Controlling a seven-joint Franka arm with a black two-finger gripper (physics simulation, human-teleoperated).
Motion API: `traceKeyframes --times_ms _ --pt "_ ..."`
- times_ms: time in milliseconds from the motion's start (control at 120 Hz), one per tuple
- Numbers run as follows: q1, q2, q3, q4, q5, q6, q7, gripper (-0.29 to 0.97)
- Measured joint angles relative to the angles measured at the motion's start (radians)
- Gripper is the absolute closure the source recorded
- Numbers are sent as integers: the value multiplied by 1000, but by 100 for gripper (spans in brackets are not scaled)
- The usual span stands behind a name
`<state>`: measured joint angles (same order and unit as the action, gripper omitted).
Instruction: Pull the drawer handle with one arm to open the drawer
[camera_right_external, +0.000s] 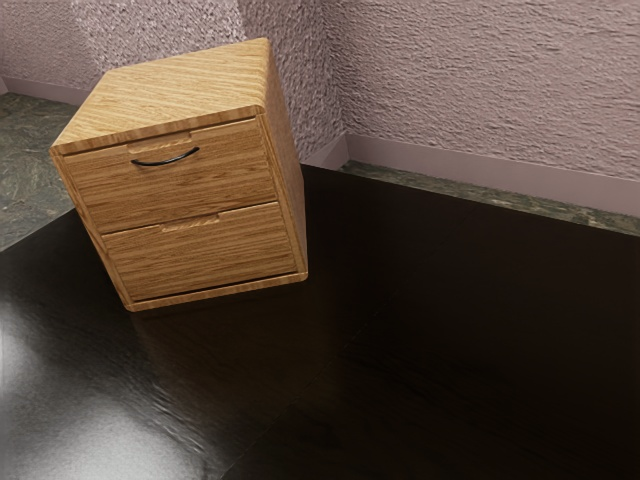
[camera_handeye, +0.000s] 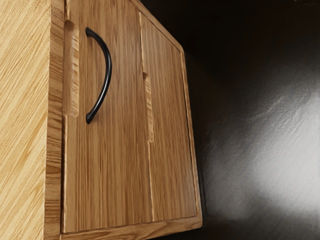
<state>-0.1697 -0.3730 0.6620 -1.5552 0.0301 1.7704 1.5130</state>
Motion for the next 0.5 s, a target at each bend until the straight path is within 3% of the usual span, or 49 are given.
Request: traceKeyframes --times_ms 500 --pt "-24 17 51 -69 -67 90 129 0"
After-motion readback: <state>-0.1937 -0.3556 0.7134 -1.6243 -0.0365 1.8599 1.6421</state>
